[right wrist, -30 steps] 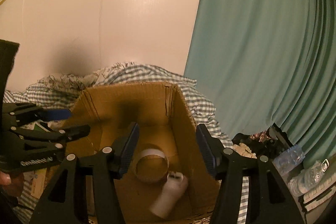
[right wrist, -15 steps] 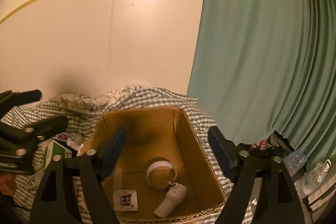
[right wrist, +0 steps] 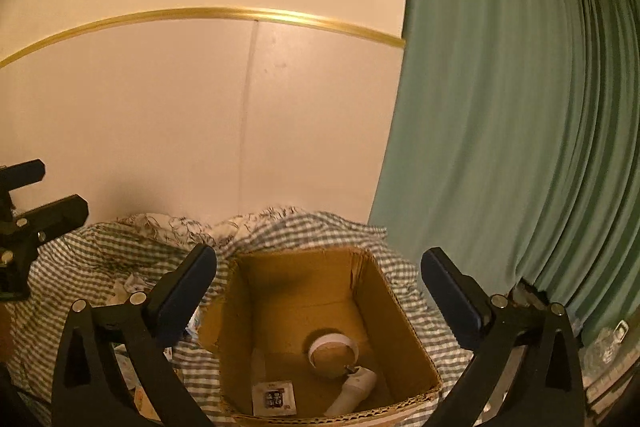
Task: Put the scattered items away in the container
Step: 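Withdraw both tools from the box toward the remaining items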
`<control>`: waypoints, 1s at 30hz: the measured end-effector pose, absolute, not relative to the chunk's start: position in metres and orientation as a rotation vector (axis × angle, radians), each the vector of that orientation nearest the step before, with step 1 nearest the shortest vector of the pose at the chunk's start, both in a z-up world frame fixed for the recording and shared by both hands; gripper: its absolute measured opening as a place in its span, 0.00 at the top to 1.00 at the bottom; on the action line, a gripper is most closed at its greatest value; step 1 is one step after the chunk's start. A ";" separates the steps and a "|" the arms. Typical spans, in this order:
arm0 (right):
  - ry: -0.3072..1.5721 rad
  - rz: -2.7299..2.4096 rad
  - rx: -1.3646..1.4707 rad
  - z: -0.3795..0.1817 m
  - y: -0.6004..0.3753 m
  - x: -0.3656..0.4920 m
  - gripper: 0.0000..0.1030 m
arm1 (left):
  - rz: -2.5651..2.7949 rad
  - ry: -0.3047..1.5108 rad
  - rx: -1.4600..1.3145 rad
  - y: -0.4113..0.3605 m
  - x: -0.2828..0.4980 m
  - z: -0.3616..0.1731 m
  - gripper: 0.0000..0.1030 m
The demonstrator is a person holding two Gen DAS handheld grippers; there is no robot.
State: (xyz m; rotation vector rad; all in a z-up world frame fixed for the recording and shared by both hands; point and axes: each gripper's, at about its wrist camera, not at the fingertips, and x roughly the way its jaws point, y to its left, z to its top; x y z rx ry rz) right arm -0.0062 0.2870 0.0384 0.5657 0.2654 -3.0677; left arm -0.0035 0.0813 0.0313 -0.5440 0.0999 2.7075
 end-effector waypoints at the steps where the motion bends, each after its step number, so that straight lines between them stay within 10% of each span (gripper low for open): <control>1: 0.280 -3.070 0.555 0.041 0.283 -0.003 0.00 | 2.720 0.095 -0.542 0.074 -0.001 0.033 0.00; 30: 0.344 -2.857 0.566 0.016 0.178 0.024 0.00 | 2.899 0.076 -0.759 -0.055 0.001 -0.008 0.00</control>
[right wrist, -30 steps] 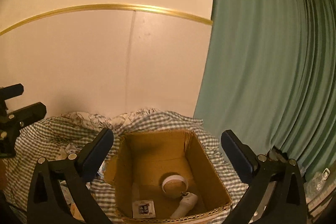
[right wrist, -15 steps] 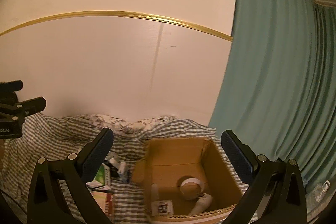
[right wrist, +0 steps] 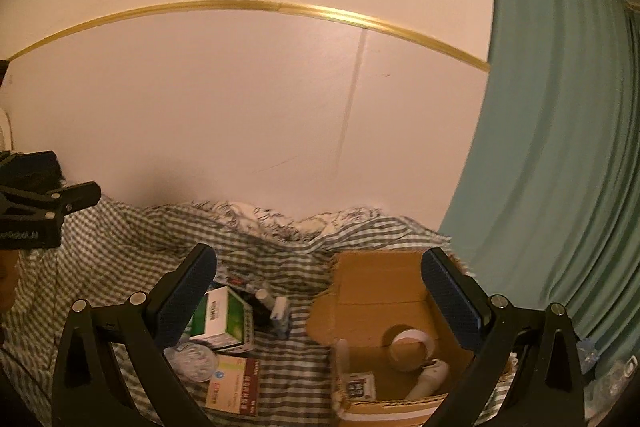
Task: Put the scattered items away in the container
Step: 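Withdraw both tools from the box toward the remaining items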
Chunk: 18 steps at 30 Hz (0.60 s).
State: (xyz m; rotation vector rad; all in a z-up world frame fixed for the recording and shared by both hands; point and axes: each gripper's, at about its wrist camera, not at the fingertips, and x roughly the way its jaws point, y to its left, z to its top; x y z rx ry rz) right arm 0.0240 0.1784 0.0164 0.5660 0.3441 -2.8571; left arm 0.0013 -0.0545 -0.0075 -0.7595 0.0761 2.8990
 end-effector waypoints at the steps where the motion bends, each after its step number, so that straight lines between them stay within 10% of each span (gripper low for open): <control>1: 0.347 -2.846 0.576 0.012 0.176 0.022 0.00 | 2.896 0.071 -0.771 -0.057 -0.001 -0.011 0.00; 18: 0.405 -2.681 0.763 -0.069 0.144 0.006 0.00 | 2.737 0.040 -1.104 -0.067 -0.028 -0.108 0.00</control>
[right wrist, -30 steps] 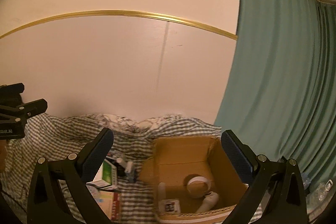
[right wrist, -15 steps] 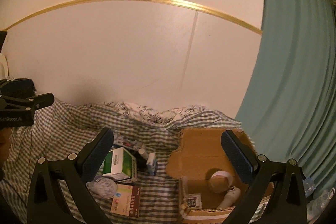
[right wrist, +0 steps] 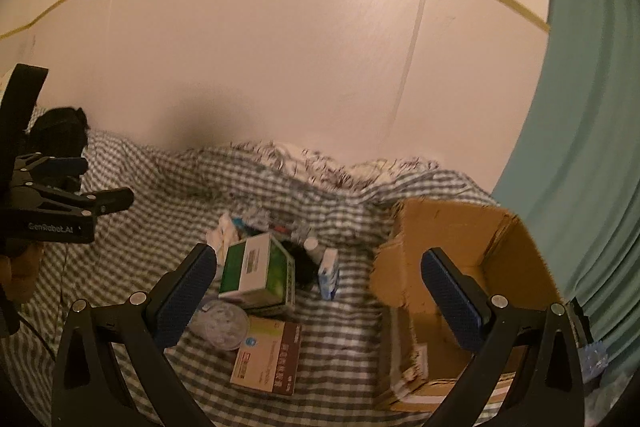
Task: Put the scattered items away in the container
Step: 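Withdraw both tools from the box toward the remaining items, then grasp the clear plastic cup with the left gripper while the right gripper grasps the Amoxicillin box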
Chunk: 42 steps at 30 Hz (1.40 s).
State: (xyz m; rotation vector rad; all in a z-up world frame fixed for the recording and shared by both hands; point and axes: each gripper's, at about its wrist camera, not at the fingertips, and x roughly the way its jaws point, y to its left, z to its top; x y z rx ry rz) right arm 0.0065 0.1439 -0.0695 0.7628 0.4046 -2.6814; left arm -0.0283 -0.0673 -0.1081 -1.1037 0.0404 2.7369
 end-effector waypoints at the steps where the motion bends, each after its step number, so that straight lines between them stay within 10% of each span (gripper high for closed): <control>1: 0.408 -2.674 0.775 -0.075 0.143 0.005 0.00 | 2.709 0.060 -1.133 -0.063 -0.030 -0.115 0.00; 42: 0.481 -2.251 1.414 -0.268 0.125 -0.028 0.00 | 2.214 -0.203 -1.600 0.000 -0.083 -0.270 0.00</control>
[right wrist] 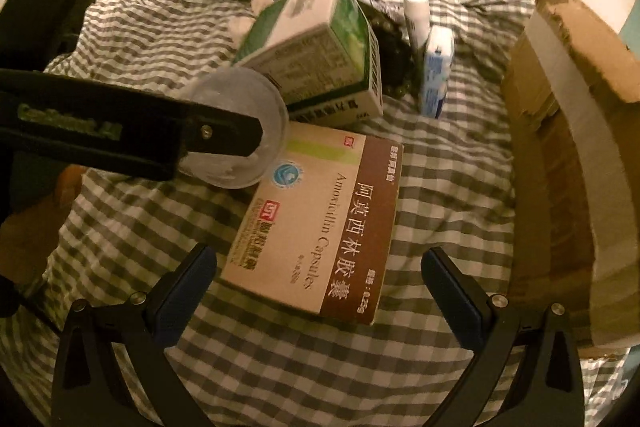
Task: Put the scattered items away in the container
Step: 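Grasp the clear plastic cup with the left gripper while the right gripper grasps the Amoxicillin box, then carry the cup and Amoxicillin box into the cardboard box and release both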
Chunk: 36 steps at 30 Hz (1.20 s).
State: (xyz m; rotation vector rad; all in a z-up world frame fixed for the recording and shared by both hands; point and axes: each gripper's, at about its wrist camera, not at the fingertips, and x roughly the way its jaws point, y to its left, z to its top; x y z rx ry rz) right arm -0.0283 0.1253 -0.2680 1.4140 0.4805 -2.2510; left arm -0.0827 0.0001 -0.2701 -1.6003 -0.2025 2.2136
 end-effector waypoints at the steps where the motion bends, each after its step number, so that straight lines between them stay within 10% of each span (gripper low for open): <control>1: 0.479 -2.250 1.426 -0.271 0.125 -0.030 0.00 | 2.206 -0.202 -1.600 0.001 -0.083 -0.272 0.01; 10: 0.471 -2.234 1.493 -0.286 0.128 -0.038 0.28 | 2.216 -0.142 -1.555 0.009 -0.079 -0.268 0.07; 36: 0.476 -2.458 1.175 -0.195 0.146 0.002 0.29 | 2.572 0.107 -1.134 -0.005 -0.020 -0.147 0.07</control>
